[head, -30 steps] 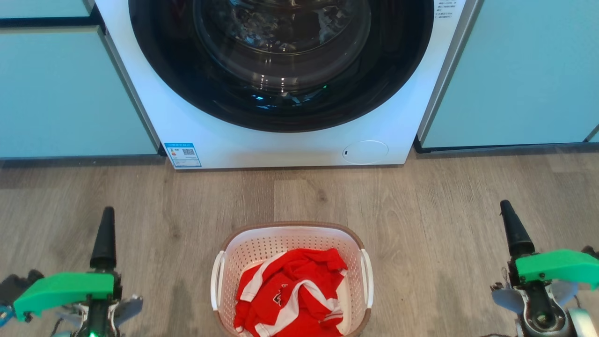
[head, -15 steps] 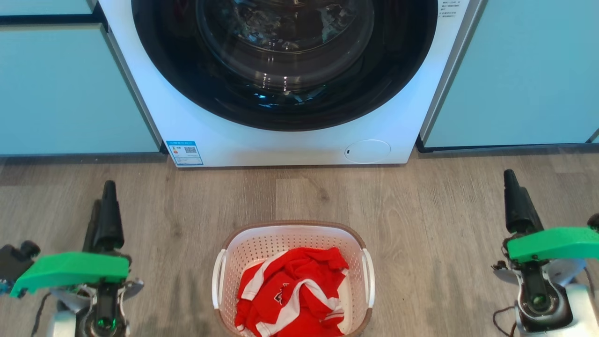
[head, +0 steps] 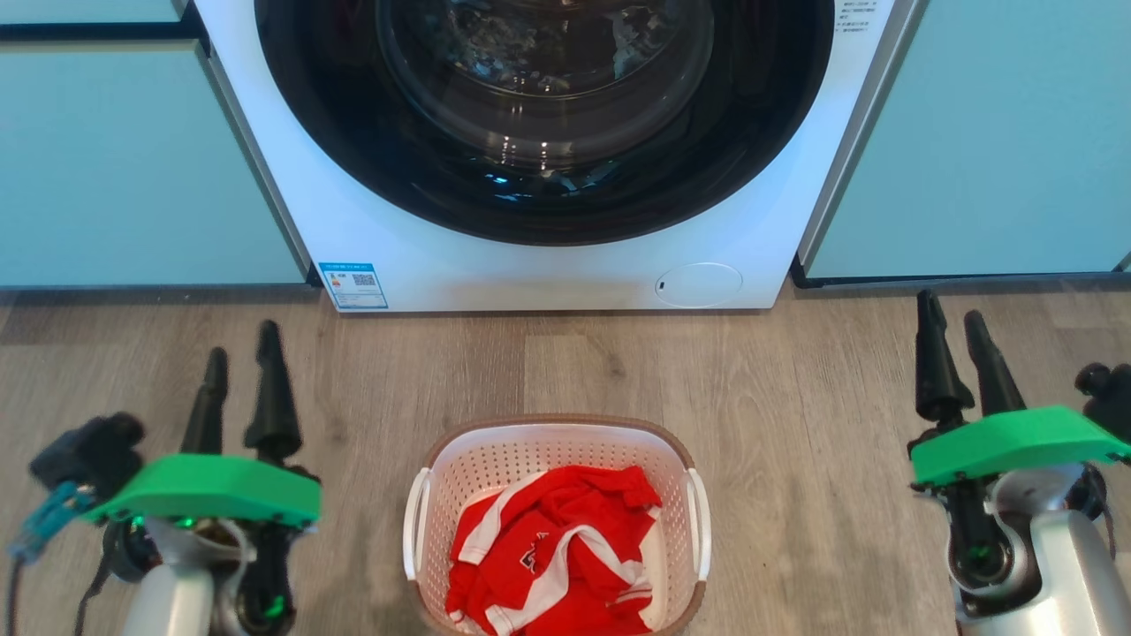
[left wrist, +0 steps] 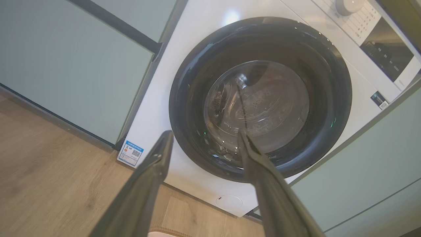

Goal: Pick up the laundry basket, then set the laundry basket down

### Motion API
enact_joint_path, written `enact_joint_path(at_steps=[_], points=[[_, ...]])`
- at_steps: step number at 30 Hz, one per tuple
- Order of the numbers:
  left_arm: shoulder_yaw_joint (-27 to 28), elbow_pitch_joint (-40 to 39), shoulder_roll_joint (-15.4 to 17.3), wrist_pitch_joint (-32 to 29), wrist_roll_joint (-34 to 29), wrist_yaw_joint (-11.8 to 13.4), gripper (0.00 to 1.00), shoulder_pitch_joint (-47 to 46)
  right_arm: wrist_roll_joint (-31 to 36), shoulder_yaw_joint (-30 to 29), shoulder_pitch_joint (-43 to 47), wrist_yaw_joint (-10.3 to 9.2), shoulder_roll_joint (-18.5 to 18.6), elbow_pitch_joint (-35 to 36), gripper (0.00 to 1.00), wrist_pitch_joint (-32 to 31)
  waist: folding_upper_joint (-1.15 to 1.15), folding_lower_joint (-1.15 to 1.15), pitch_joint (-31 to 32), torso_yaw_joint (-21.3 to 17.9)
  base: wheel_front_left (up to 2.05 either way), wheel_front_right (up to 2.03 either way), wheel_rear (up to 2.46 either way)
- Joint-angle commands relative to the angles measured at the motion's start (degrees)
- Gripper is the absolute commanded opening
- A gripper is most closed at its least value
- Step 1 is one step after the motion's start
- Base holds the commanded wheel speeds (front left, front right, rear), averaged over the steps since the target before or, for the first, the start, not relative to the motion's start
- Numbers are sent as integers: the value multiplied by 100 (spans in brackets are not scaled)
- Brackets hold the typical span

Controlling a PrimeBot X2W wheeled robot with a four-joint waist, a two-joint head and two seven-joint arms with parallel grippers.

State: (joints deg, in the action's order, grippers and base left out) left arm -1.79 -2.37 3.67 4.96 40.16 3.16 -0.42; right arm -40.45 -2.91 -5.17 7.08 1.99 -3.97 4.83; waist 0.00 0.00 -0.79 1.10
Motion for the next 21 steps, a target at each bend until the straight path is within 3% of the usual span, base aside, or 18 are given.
enact_joint_path(at_steps=[1, 9, 14, 21], points=[[-48, -251, 176, 80, -273, 137, 100, -316, 242, 90, -346, 23, 55, 269, 100, 93, 0, 0, 4, -5, 0, 0, 0], [-1041, -50, 725, 231, -1041, 850, 100, -369, 1294, 493, -316, 26, 61, 143, 100, 245, 0, 0, 16, -30, 0, 0, 0], [-1482, 124, 861, 315, -1129, 973, 100, -440, 1640, 714, -288, 27, 64, -155, 100, 329, 0, 0, 24, -37, 0, 0, 0], [-1627, 230, 872, 416, -1347, 1081, 100, -487, 1951, 835, -376, 29, 67, -366, 100, 430, 0, 0, 25, -40, 0, 0, 0]])
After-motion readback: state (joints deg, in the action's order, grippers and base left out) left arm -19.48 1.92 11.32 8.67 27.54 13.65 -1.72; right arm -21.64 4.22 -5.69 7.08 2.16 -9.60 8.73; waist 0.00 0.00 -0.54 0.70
